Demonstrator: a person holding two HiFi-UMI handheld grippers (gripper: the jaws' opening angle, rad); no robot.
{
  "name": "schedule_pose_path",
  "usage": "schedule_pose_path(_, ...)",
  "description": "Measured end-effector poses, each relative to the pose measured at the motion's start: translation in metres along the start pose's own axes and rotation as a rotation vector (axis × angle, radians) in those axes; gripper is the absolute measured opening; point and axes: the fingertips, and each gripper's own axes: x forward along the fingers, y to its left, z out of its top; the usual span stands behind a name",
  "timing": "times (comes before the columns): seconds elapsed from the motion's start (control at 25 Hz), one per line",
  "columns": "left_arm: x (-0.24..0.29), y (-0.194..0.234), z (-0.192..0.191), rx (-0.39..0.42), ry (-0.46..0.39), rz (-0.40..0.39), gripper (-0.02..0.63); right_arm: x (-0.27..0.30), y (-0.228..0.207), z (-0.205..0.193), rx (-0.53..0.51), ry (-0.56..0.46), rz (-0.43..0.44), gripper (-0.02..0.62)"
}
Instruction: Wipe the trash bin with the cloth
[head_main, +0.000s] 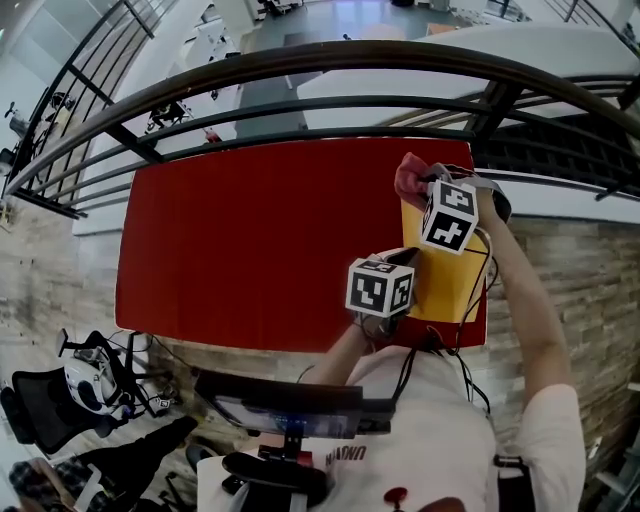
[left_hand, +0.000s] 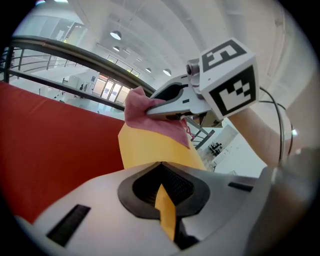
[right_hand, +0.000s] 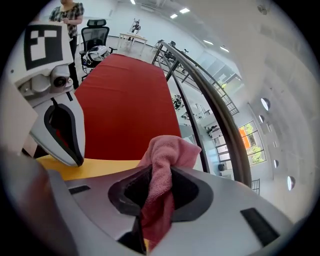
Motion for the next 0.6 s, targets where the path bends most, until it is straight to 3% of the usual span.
schedule_pose_path(0.16, -0.007, 0.013, 0.000, -0.033, -0.012, 0.022, 0.003, 0.001, 0.000, 0.001, 0.005, -0.016, -0.001, 0.097)
schedule_pose_path(0.4, -0.003, 0.022, -0.018, -0.042, 0.075, 0.064, 0.003, 0.000, 0.001, 0.001, -0.002, -0.023, -0.007, 0.097)
schedule_pose_path(0.6, -0.003, 0.023, -0.023, -0.051, 0.089, 0.069, 0.003, -0.003, 0.006, 0.003, -0.009, -0.034, -0.006, 0.097)
